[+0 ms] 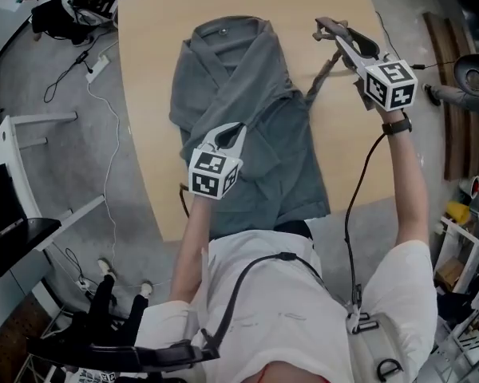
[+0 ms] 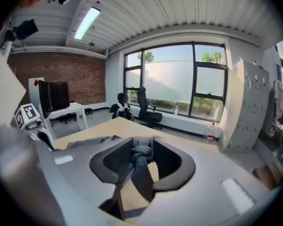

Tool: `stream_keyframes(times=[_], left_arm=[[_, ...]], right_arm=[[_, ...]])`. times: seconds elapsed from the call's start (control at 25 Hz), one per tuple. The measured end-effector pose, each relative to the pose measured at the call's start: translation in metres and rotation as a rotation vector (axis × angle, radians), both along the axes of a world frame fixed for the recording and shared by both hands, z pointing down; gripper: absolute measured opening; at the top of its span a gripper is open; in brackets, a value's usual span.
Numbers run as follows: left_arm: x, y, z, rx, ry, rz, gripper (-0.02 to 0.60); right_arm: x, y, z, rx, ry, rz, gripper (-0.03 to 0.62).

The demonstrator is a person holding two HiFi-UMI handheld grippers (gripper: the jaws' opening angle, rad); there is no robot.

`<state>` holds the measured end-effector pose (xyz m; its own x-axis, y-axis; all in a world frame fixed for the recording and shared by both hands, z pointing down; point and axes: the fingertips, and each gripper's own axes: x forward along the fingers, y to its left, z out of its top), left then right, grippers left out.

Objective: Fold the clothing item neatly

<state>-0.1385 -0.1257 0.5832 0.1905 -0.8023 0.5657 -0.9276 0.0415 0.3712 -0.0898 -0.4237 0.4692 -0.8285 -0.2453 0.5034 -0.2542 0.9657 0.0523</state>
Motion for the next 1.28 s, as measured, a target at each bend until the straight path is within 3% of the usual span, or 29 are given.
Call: stream_keyframes(times=[0.12, 0.24, 0.36, 0.48, 0.6, 0.72, 0.84, 0.96, 1.08, 1.28], left_arm=[[-0.013, 0.017, -0.007, 0.011, -0.022, -0.019, 0.009], [-0.03, 0.038, -0.01, 0.015, -0.016, -0.081, 0.009], [-0.044, 0.062, -0.006, 0.004, -0.004, -0.145, 0.009], [-0.05, 0.086, 0.0, -0.013, 0.002, -0.193, 0.009], [-0.053, 0.107, 0.008, -0.028, 0.009, -0.229, 0.009], [-0.054, 0.124, 0.015, -0.043, 0.016, -0.25, 0.009], [-0.056, 0.134, 0.02, -0.051, 0.011, -0.259, 0.009], [-0.058, 0.144, 0.021, -0.044, -0.011, -0.261, 0.009], [-0.062, 0.155, 0.016, -0.02, -0.017, -0.26, 0.008], [-0.046, 0.169, 0.012, 0.008, -0.003, -0.204, 0.008]], right_arm=[[-0.022, 0.062, -0.048, 0.001, -0.089, -0.162, 0.135], [-0.052, 0.136, -0.065, -0.072, -0.131, -0.368, 0.137], [-0.083, 0.203, -0.051, -0.169, -0.117, -0.521, 0.138], [-0.106, 0.259, -0.007, -0.247, -0.059, -0.577, 0.138], [-0.122, 0.301, 0.063, -0.316, 0.023, -0.54, 0.138], [-0.128, 0.319, 0.142, -0.332, 0.131, -0.424, 0.151], [-0.122, 0.317, 0.189, -0.314, 0.197, -0.311, 0.223], [-0.109, 0.31, 0.175, -0.369, 0.125, -0.193, 0.227], [-0.085, 0.306, 0.14, -0.401, 0.026, -0.093, 0.188], [-0.025, 0.327, 0.11, -0.356, -0.019, -0.022, 0.112]])
